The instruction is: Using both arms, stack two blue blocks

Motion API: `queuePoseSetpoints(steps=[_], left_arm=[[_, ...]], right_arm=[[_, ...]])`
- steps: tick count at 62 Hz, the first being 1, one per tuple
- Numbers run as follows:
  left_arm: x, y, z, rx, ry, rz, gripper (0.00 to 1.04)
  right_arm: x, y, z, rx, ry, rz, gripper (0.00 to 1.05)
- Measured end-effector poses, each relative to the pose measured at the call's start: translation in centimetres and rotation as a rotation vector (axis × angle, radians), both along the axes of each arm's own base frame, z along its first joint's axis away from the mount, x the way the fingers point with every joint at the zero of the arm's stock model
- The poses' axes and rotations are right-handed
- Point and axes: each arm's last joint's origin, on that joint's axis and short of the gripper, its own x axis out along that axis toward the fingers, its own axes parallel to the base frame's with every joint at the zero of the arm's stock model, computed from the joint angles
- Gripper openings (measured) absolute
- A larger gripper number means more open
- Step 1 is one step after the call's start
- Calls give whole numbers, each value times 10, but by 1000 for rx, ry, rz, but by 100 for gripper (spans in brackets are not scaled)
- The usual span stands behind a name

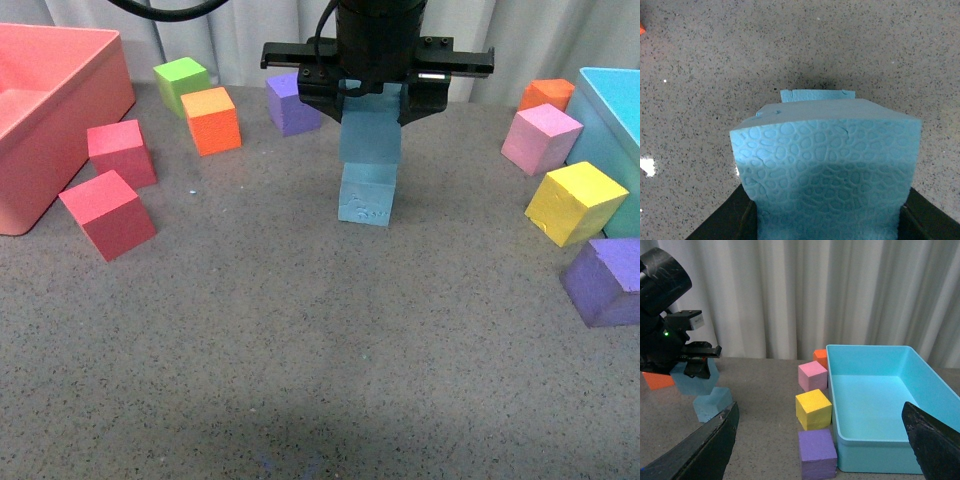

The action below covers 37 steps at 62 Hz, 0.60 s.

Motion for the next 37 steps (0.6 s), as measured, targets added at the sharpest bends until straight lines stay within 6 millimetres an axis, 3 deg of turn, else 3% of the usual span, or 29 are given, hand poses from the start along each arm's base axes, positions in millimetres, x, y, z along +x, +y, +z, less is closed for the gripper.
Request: queuePoseSetpoints(steps=[14, 37], left_arm=[[11, -7, -13, 37, 1, -19, 45], [8, -19, -24, 44, 42, -77, 45]], right_arm=[[0, 0, 0, 0, 0, 0, 95], [0, 0, 0, 0, 0, 0, 95]])
